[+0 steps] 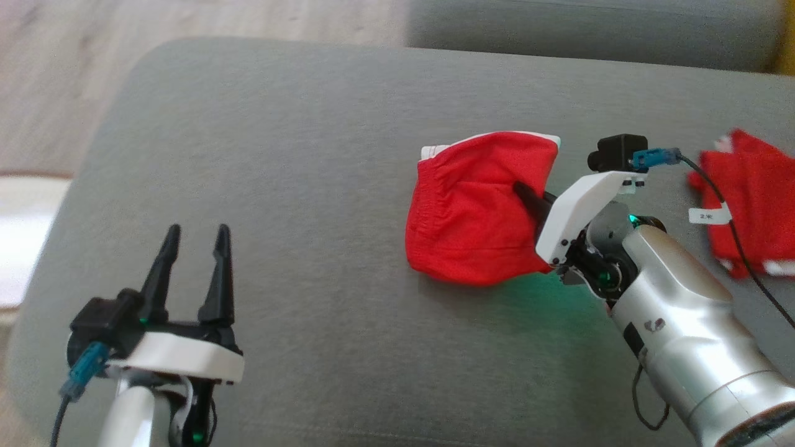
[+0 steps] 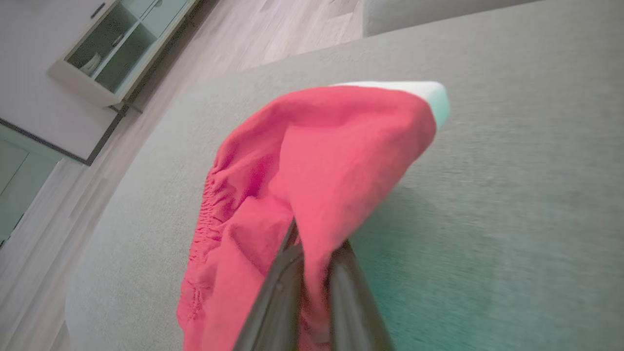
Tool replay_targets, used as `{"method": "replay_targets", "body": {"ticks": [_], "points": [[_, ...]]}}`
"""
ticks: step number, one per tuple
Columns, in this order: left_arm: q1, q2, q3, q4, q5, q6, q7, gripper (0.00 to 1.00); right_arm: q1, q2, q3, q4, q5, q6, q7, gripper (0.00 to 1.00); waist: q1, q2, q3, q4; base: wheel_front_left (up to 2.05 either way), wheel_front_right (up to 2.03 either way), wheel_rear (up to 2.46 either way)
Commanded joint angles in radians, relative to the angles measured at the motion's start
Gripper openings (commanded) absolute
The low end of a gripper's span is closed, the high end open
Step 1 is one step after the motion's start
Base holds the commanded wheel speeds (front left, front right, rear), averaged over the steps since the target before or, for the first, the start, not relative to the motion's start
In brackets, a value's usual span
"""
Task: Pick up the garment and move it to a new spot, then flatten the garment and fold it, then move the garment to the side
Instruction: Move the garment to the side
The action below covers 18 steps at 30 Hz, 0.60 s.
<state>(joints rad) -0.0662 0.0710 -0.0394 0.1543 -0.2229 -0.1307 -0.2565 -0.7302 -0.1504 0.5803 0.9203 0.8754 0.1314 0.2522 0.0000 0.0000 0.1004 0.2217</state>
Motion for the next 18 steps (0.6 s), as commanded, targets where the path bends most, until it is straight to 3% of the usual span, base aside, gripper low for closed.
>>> {"method": "replay_targets", "body": {"ticks": [1,11,18], "points": [[-0.042,0.025,0.012,-0.037,-0.008,0.0,-0.005,1.0,-0.032,-0.003,0.018,-0.042,0.017,-0.001,-0.014,0.0,0.0,0.0,-0.024,-0.091,0.0,0.0,0.0],[-0.07,0.061,-0.096,-0.025,-0.028,0.0,-0.005,1.0,-0.003,-0.018,0.09,-0.114,0.058,-0.001,-0.061,0.0,0.0,0.0,-0.02,-0.342,0.0,0.0,0.0],[-0.107,0.076,-0.114,-0.008,-0.033,0.0,-0.005,1.0,0.017,-0.027,0.119,-0.153,0.085,-0.001,-0.076,0.0,0.0,0.0,0.014,-0.447,0.0,0.0,0.0]]}}
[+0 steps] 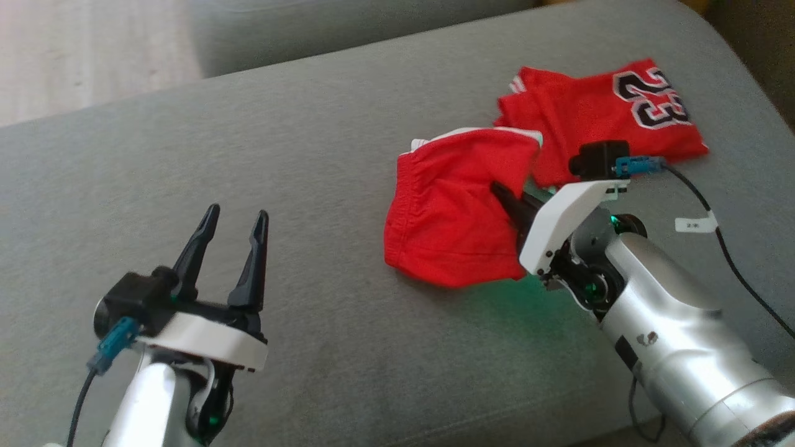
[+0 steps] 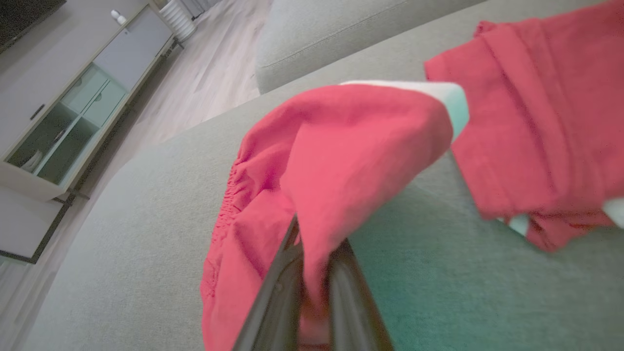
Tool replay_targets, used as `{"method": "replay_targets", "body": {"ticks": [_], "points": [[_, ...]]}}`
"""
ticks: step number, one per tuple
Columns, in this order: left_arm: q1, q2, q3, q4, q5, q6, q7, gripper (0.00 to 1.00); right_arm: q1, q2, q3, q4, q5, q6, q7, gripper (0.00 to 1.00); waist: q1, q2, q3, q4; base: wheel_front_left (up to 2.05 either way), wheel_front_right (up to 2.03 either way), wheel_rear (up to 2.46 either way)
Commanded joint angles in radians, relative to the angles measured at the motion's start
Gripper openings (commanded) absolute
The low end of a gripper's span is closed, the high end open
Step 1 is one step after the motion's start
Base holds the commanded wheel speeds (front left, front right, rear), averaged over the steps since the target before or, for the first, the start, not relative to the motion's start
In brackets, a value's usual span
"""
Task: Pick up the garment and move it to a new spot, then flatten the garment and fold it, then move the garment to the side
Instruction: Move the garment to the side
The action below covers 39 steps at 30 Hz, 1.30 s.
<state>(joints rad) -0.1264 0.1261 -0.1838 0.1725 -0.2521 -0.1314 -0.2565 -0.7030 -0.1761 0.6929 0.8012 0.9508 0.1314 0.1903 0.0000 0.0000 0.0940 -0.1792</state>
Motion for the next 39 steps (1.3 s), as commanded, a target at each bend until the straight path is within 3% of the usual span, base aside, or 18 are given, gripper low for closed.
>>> {"method": "replay_targets", "body": {"ticks": [1,6,14,20,29,36,37,39], "points": [[-0.05,0.024,0.028,-0.024,-0.004,0.001,-0.005,1.0,-0.01,-0.003,0.01,-0.039,0.011,-0.001,-0.016,0.0,0.0,0.0,0.025,-0.055,0.0,0.0,0.0],[-0.075,0.034,0.012,-0.02,-0.007,0.001,-0.005,1.0,-0.027,-0.027,0.017,-0.059,0.006,-0.001,-0.038,0.0,0.0,0.0,0.057,-0.063,0.0,0.0,0.0],[-0.108,0.057,-0.011,-0.018,-0.014,0.001,-0.005,1.0,-0.157,-0.097,0.045,-0.075,-0.035,-0.001,-0.016,0.0,0.0,0.0,0.16,-0.014,0.0,0.0,0.0],[-0.149,0.087,-0.011,-0.019,-0.025,0.001,-0.005,1.0,-0.319,-0.228,0.083,-0.045,-0.076,-0.001,0.074,0.0,0.0,0.0,0.261,0.033,0.0,0.0,0.0],[-0.165,0.1,-0.007,-0.025,-0.03,0.001,-0.005,1.0,-0.428,-0.426,0.135,0.007,-0.191,-0.001,0.152,0.0,0.0,0.0,0.308,0.063,0.0,0.0,0.0],[-0.178,0.109,-0.008,-0.026,-0.036,0.001,-0.005,1.0,-0.479,-0.472,0.176,0.045,-0.326,-0.001,0.151,0.0,0.0,0.0,0.327,0.076,0.0,0.0,0.0],[-0.18,0.109,-0.008,-0.025,-0.036,0.001,-0.005,1.0,-0.481,-0.464,0.176,0.053,-0.337,-0.001,0.153,0.22,0.0,0.0,0.325,0.077,0.0,0.0,0.0],[-0.177,0.108,-0.001,-0.021,-0.037,0.001,-0.005,1.0,-0.481,-0.434,0.159,0.064,-0.344,-0.001,0.143,1.0,0.0,0.0,0.314,0.076,0.0,0.0,0.0]]}}
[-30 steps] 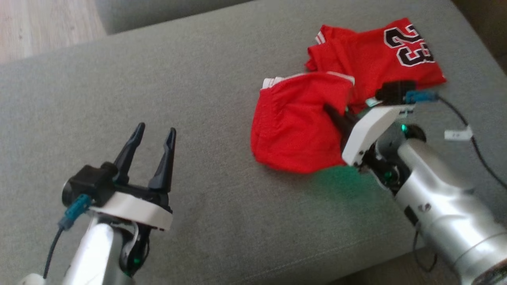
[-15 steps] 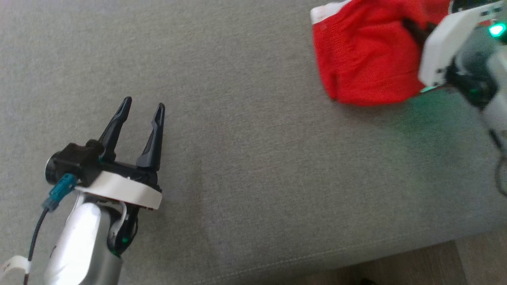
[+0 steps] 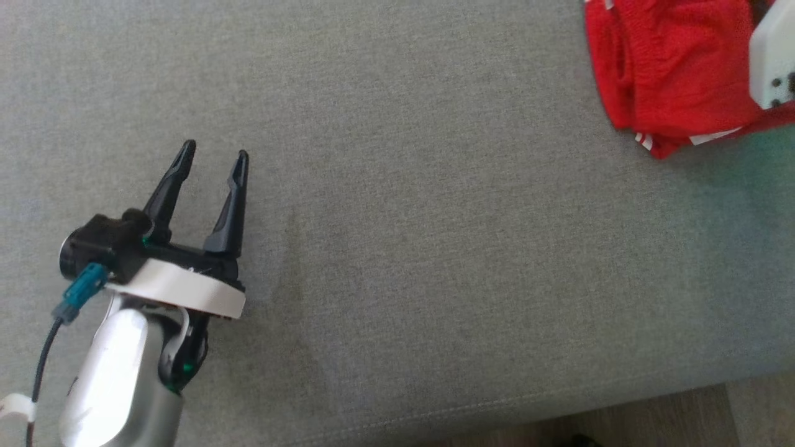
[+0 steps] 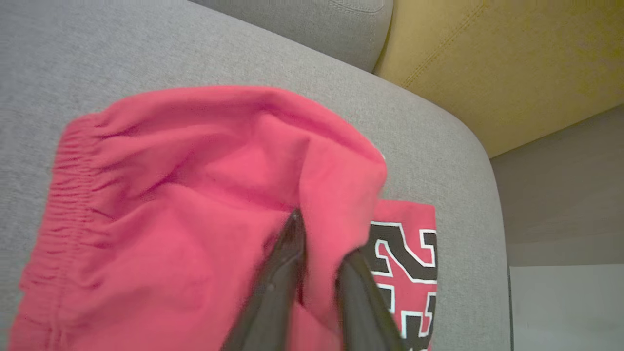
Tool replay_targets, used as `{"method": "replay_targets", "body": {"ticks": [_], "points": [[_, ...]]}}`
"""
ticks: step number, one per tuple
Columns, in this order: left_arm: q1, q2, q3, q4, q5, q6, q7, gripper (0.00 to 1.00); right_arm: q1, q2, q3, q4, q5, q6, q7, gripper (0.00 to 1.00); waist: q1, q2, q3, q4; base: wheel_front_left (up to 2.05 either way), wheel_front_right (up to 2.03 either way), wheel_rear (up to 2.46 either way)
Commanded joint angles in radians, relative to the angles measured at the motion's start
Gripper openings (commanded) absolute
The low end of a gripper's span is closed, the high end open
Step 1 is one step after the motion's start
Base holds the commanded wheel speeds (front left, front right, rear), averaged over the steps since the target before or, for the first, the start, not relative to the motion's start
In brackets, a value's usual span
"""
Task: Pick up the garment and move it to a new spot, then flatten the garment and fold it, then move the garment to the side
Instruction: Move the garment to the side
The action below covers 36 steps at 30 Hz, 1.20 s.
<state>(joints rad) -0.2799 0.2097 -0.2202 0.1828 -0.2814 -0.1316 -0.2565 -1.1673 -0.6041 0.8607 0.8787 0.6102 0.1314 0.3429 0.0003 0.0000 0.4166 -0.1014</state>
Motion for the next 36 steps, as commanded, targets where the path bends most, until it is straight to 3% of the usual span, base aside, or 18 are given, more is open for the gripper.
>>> {"method": "replay_targets", "body": {"ticks": [1,11,21,25,31,36], "points": [[-0.018,0.022,0.039,-0.03,-0.008,0.001,-0.005,1.0,-0.018,0.005,-0.008,-0.007,-0.023,-0.001,-0.01,1.0,-0.0003,0.0,-0.018,-0.004,0.0,0.0,0.0],[0.031,-0.01,0.079,-0.016,-0.003,0.002,-0.005,1.0,0.008,0.062,-0.126,-0.017,-0.172,-0.001,-0.134,1.0,-0.0003,0.0,-0.151,-0.002,0.0,0.0,0.0],[0.114,-0.025,0.148,-0.031,0.007,0.023,-0.005,1.0,0.234,0.122,-0.36,-0.216,-0.211,-0.001,-0.321,1.0,-0.0003,0.0,-0.317,0.029,0.0,0.0,0.0],[0.148,-0.029,0.198,-0.04,0.013,0.065,-0.005,1.0,0.411,0.185,-0.492,-0.325,-0.251,-0.001,-0.403,1.0,-0.0003,0.0,-0.37,0.047,0.0,0.0,0.0],[0.195,-0.051,0.261,-0.022,0.008,0.124,-0.005,1.0,0.692,0.329,-0.641,-0.436,-0.329,-0.001,-0.53,1.0,-0.0003,0.0,-0.424,0.071,0.0,0.0,0.0],[0.207,-0.063,0.28,-0.003,0.014,0.114,-0.005,1.0,0.831,0.407,-0.69,-0.459,-0.376,-0.001,-0.575,1.0,-0.0003,0.0,-0.436,0.085,0.0,0.0,0.0]]}}
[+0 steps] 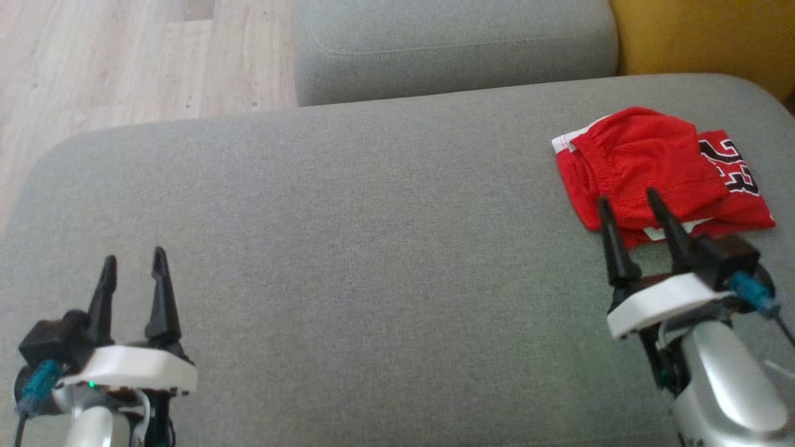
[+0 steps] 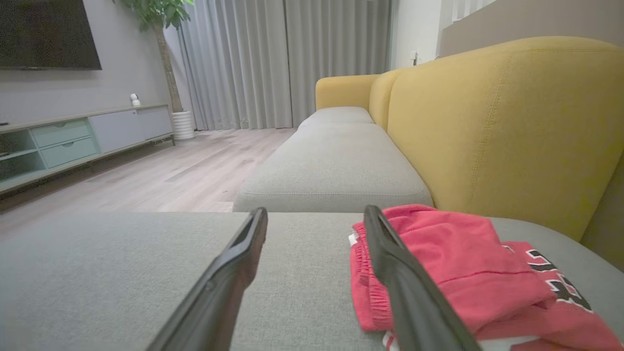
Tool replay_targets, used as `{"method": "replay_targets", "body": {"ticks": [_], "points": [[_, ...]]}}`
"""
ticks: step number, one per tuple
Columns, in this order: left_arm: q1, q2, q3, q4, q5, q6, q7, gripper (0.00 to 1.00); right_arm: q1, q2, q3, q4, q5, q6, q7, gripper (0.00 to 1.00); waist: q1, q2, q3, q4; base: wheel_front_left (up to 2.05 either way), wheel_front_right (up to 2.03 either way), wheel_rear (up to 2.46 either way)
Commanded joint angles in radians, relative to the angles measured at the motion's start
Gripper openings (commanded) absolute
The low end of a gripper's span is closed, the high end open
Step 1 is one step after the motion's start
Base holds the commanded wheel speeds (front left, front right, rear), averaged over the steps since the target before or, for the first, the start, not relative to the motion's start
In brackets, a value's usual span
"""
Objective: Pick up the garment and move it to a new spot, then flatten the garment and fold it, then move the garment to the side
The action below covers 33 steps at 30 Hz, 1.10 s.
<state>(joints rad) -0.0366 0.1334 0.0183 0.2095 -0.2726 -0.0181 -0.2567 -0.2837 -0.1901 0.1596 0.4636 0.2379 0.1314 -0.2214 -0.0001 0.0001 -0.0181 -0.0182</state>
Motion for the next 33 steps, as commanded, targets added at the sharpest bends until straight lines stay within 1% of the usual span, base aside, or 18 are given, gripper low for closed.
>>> {"method": "replay_targets", "body": {"ticks": [1,8,17,26,27,33], "points": [[-0.033,0.011,0.043,-0.02,0.003,-0.009,-0.005,1.0,-0.036,0.003,0.011,-0.046,-0.015,-0.001,-0.017,1.0,0.0001,-0.0001,-0.002,0.002,0.0,0.0,0.0],[-0.039,-0.005,0.071,0.04,0.015,-0.051,-0.005,1.0,0.014,0.053,0.015,-0.039,-0.051,-0.001,-0.037,1.0,0.0001,-0.0001,-0.006,0.006,0.0,0.0,0.0],[-0.057,-0.03,0.093,0.062,0.049,-0.078,-0.005,1.0,0.013,0.07,0.012,-0.041,-0.057,-0.001,-0.04,1.0,0.0001,-0.0001,-0.003,0.004,0.0,0.0,0.0],[-0.06,-0.044,0.113,0.072,0.067,-0.094,-0.005,1.0,0.017,0.079,0.023,-0.042,-0.053,-0.001,-0.04,1.0,0.0001,-0.0001,-0.008,-0.003,0.0,0.0,0.0],[-0.009,-0.053,0.074,0.103,0.061,-0.09,0.0,0.0,0.037,0.072,0.0,-0.008,-0.053,0.0,-0.029,0.0,0.0001,-0.0001,-0.007,-0.003,0.0,0.0,0.0],[0.012,-0.062,0.067,0.158,0.042,-0.089,0.011,0.0,0.071,0.081,-0.006,0.037,-0.032,0.0,-0.02,0.0,0.0001,-0.0001,-0.007,-0.003,0.0,0.0,0.0]]}}
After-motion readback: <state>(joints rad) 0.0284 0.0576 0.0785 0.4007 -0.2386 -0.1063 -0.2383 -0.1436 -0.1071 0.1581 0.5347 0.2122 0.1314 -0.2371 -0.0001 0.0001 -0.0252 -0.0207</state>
